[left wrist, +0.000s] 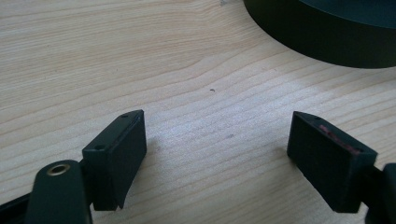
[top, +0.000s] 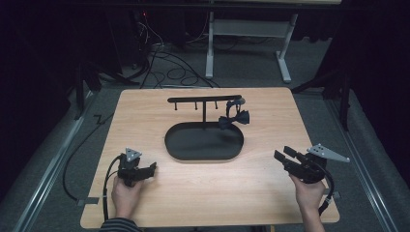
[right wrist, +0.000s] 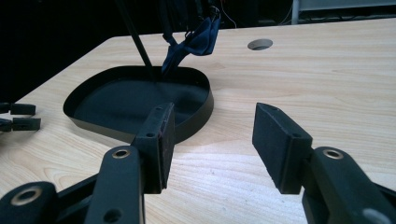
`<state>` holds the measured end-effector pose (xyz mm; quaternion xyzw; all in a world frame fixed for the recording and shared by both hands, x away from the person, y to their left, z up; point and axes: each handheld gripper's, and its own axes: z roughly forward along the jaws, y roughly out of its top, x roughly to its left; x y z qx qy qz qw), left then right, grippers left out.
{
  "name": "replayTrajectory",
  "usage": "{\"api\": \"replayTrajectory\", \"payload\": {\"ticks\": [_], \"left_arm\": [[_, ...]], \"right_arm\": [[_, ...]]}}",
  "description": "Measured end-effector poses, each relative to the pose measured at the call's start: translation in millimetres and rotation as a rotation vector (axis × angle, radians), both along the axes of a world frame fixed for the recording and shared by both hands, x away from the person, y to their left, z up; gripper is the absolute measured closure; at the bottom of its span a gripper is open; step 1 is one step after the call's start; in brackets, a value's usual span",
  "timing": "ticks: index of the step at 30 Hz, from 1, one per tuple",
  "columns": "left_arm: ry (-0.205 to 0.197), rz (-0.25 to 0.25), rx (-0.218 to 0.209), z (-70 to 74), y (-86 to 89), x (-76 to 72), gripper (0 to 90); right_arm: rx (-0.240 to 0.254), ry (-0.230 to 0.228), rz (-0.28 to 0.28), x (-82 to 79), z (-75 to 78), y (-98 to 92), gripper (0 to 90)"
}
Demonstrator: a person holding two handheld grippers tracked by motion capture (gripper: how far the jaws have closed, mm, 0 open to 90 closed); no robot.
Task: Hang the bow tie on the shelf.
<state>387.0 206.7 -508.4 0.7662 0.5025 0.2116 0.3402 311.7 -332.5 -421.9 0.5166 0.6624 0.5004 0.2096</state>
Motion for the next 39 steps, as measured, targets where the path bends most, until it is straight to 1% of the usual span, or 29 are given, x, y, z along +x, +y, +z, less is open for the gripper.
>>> {"api": "replayTrajectory", "payload": {"ticks": [4, 9, 12, 15, 19, 29, 32, 36, 38, 39], "left_arm": [[0.000, 0.000, 0.000, 0.0, 0.0, 0.0, 20.1], [0.000, 0.000, 0.000, 0.0, 0.0, 0.0, 20.1], [0.000, 0.000, 0.000, 0.0, 0.0, 0.0, 20.1], [0.000, 0.000, 0.000, 0.0, 0.0, 0.0, 20.1], [0.002, -0.001, 0.002, 0.2, 0.1, -0.2, 20.2], [0.002, -0.002, 0.002, 0.2, 0.0, -0.3, 20.1], [0.002, -0.002, 0.002, 0.2, 0.1, -0.3, 20.1], [0.002, -0.001, 0.002, 0.2, 0.0, -0.3, 20.1], [0.002, -0.002, 0.002, 0.2, 0.0, -0.3, 20.1], [0.002, -0.002, 0.002, 0.2, 0.0, -0.3, 20.1]], "right_arm": [[0.010, 0.005, 0.001, -0.2, -3.1, 0.0, 50.6], [0.009, 0.014, 0.007, 0.5, -6.8, 2.1, 50.7], [0.015, 0.023, 0.012, 0.9, -9.7, 4.8, 50.7], [0.011, 0.031, 0.021, 1.7, -12.2, 8.3, 50.8], [0.019, 0.033, 0.024, 3.0, -13.8, 11.4, 50.8], [0.019, 0.049, 0.045, 7.4, -19.2, 19.3, 51.3], [0.012, 0.054, 0.051, 8.4, -21.5, 21.7, 51.4], [0.020, 0.060, 0.055, 10.2, -24.3, 23.9, 51.5], [0.019, 0.068, 0.058, 10.6, -25.4, 26.2, 51.5], [0.013, 0.065, 0.063, 11.5, -26.2, 27.0, 51.5]]}}
